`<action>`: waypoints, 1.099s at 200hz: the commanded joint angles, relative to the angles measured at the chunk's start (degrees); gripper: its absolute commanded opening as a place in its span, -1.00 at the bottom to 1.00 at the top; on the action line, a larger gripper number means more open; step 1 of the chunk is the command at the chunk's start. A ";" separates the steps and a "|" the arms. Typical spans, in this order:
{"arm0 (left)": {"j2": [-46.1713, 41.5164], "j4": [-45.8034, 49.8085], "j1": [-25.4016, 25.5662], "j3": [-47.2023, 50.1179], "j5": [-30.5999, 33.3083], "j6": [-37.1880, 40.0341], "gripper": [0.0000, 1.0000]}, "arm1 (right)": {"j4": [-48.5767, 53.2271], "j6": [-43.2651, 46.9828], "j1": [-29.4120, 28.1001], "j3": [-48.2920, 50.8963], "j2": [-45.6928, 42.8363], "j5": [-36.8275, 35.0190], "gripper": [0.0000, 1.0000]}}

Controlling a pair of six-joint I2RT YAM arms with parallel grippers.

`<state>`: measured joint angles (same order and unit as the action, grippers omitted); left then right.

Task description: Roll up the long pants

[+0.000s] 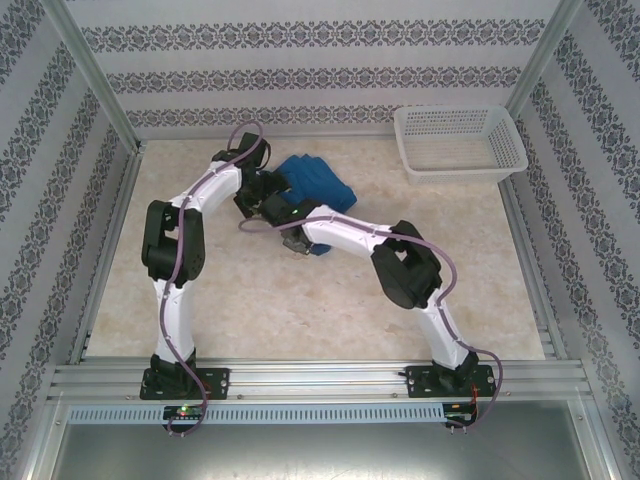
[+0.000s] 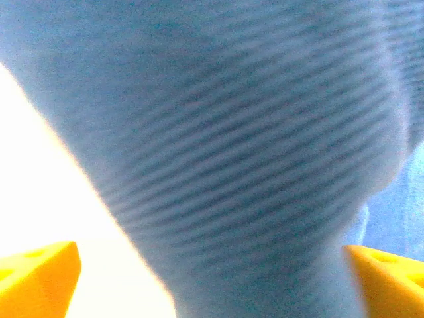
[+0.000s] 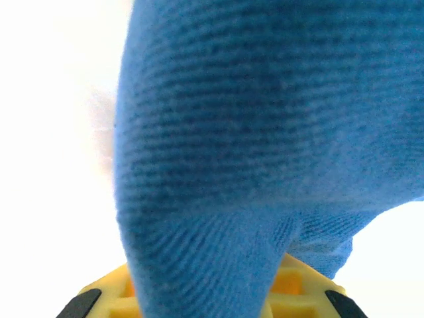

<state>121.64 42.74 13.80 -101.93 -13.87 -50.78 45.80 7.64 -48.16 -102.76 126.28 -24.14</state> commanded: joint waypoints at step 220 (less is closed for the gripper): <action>-3.43 -23.09 0.33 12.42 1.48 -3.71 0.31 | 6.13 -20.69 15.69 6.22 -4.32 82.05 -1.00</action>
<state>115.85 26.04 13.82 -89.10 -12.99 -53.32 44.58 -14.98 -31.94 -99.31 124.51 52.64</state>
